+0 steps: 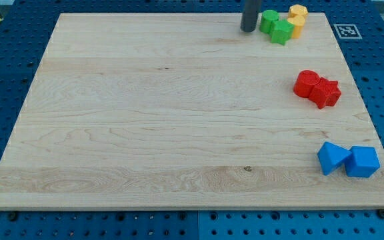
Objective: Move your arm to the bottom side of the red blocks
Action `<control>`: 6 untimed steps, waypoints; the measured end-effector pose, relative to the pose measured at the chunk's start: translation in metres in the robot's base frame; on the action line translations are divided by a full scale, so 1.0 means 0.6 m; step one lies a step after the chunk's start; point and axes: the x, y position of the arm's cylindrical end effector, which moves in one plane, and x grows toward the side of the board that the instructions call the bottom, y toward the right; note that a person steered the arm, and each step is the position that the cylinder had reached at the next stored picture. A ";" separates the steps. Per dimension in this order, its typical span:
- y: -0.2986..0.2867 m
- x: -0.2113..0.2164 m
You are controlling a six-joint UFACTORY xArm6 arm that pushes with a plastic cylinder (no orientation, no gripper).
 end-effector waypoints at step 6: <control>0.196 0.390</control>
